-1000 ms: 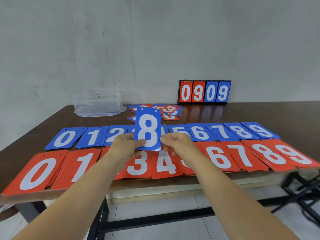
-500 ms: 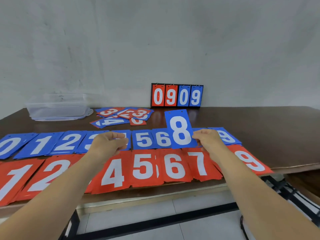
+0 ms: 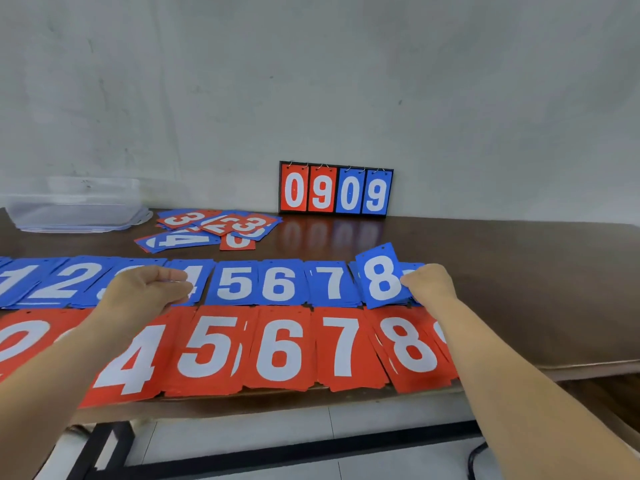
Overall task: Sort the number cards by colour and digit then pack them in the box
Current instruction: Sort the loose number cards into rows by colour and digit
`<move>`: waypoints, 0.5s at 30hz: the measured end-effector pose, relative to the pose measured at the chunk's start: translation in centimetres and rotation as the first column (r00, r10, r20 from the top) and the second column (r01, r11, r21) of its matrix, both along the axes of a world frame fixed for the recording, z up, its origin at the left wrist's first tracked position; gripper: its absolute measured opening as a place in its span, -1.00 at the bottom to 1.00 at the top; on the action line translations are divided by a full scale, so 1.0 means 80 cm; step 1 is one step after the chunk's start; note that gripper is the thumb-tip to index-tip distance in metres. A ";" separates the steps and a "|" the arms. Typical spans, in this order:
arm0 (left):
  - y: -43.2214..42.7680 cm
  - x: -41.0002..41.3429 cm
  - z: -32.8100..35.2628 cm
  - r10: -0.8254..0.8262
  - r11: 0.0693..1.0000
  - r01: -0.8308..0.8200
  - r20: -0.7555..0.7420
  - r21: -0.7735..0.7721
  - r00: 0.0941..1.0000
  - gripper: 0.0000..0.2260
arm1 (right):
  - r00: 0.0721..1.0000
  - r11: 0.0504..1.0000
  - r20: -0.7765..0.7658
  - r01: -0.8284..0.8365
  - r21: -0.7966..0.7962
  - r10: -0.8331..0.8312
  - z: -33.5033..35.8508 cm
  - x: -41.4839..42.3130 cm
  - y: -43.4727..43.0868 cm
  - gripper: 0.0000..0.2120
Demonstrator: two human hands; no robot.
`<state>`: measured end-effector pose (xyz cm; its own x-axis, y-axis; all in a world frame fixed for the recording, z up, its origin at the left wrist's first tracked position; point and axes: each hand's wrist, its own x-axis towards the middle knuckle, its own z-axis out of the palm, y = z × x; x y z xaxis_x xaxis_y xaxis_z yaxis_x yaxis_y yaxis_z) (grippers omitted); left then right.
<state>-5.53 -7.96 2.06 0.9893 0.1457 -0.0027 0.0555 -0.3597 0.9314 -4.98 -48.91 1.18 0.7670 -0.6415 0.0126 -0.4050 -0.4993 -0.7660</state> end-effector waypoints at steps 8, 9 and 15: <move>-0.009 -0.012 0.008 0.080 0.979 -0.091 0.069 0.181 0.994 -0.68 | 0.985 0.899 -0.164 -0.022 -0.437 -0.055 -0.027 0.019 0.011 -0.83; -0.007 -0.011 0.008 0.073 0.978 -0.085 0.067 0.192 0.995 -0.67 | 0.982 0.882 -0.182 -0.036 -0.469 -0.056 -0.028 0.019 0.011 -0.84; -0.001 0.010 0.005 0.033 0.976 -0.049 0.076 0.213 0.997 -0.65 | 0.981 0.890 -0.193 -0.063 -0.451 -0.029 -0.014 0.032 0.028 -0.89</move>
<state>-4.73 -8.07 2.47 0.9790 0.1756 0.1033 0.0107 -0.5506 0.8347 -2.39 -46.65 0.06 0.7949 -0.5874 0.1522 -0.5074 -0.7810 -0.3642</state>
